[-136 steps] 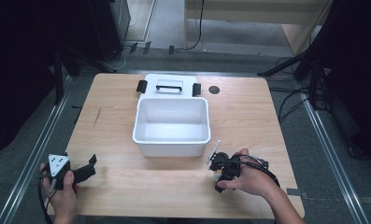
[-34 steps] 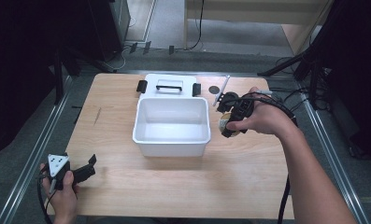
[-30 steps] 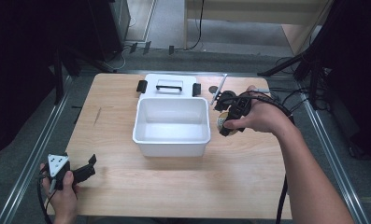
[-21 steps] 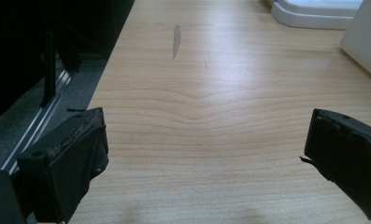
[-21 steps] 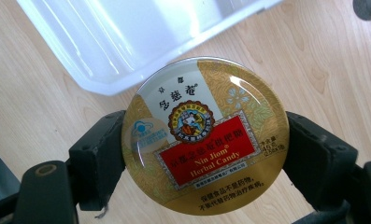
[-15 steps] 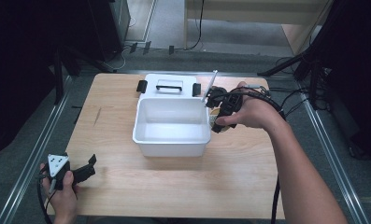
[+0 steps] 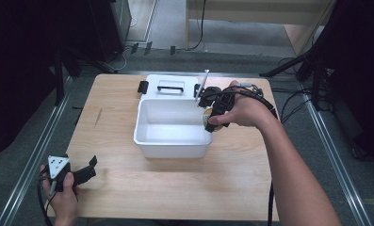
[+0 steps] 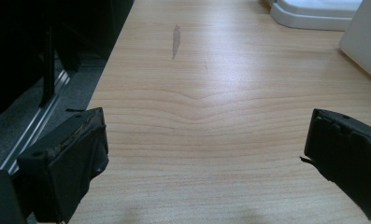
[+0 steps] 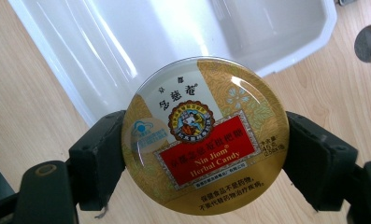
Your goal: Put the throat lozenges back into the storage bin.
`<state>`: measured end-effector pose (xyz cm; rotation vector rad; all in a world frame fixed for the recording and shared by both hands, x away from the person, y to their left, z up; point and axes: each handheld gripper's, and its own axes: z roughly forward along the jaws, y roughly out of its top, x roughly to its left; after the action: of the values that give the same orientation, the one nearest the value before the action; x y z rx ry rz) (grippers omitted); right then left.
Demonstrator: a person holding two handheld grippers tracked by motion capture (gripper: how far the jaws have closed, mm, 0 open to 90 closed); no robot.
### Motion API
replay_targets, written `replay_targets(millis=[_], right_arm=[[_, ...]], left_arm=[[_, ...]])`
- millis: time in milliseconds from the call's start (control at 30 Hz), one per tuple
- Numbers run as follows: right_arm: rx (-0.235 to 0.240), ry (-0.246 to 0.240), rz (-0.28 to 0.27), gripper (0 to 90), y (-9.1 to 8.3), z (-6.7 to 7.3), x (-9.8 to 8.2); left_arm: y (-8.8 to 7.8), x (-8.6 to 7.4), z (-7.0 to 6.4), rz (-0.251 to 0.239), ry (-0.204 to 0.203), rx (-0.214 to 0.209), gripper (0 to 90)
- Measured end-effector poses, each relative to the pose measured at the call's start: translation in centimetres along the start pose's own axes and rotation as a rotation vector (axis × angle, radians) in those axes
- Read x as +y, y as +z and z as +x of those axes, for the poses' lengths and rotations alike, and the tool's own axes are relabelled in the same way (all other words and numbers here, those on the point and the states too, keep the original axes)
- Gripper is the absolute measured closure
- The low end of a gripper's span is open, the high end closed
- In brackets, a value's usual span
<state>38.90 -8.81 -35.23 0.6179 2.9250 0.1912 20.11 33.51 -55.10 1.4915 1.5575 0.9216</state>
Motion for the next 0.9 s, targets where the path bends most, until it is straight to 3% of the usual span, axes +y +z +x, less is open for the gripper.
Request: replay_targets(millis=[667, 900], right_arm=[[0.01, -0.073, -0.035, 20.8, 1.2, 0.8, 2.5], [0.015, -0.099, -0.024, 20.8, 1.9, 1.2, 3.1]], left_arm=[[0.0, 0.0, 0.0, 0.001, -0.003, -0.003, 0.0], [0.0, 0.0, 0.1, -0.001, -0.005, -0.005, 0.0]])
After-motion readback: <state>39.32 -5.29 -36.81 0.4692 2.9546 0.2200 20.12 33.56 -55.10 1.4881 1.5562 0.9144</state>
